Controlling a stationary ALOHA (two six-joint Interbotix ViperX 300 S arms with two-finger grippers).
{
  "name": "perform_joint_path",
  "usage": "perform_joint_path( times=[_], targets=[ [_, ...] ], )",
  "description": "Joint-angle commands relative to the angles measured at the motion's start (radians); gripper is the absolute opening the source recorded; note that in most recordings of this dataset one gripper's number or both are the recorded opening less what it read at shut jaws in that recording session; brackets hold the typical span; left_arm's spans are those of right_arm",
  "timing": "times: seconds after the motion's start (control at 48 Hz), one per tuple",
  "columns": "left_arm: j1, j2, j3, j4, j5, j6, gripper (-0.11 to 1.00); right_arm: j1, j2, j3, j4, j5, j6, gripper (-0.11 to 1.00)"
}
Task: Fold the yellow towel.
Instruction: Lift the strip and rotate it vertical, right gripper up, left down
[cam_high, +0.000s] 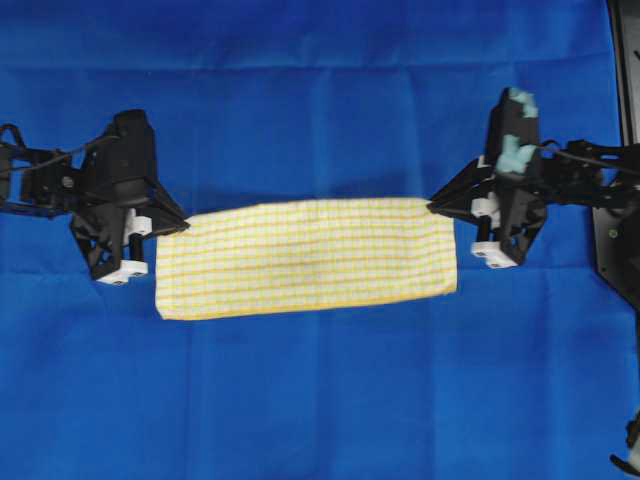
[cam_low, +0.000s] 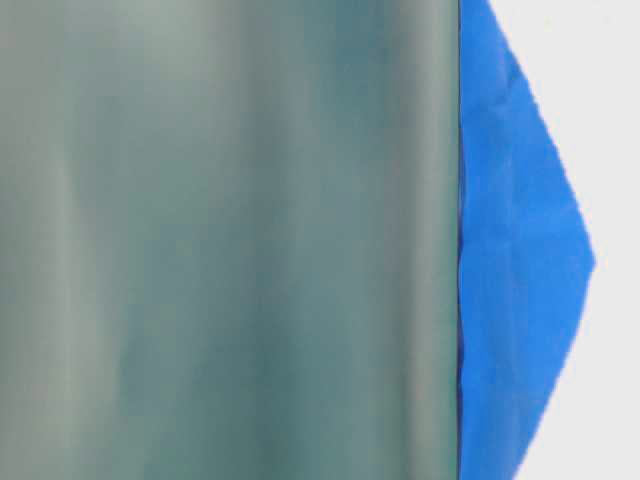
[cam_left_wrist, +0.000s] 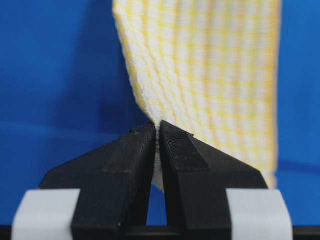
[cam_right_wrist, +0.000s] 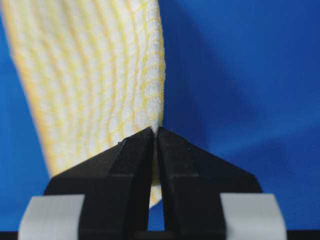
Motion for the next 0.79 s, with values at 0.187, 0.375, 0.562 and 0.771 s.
perform_joint_path(
  times=[0.187,0.375,0.562,0.771],
  targets=[
    [-0.005,-0.106,0.008,0.0,-0.008,0.002,0.02,-0.002,-0.112,-0.018,-0.006,0.021,-0.002,0.02],
    [-0.009,-0.1,0.003,0.0,-0.02,-0.005,0.02,-0.003,-0.094,-0.025,-0.006,0.0,-0.002,0.02],
    [-0.104,-0.052,-0.025,0.0,-0.14,-0.005,0.02,-0.067,-0.021,-0.048,-0.006,-0.063,-0.003,0.02],
    [-0.201,0.028,-0.084,0.0,-0.253,-0.005,0.02,-0.179,0.107,-0.127,-0.026,-0.103,-0.015,0.02]
  ],
)
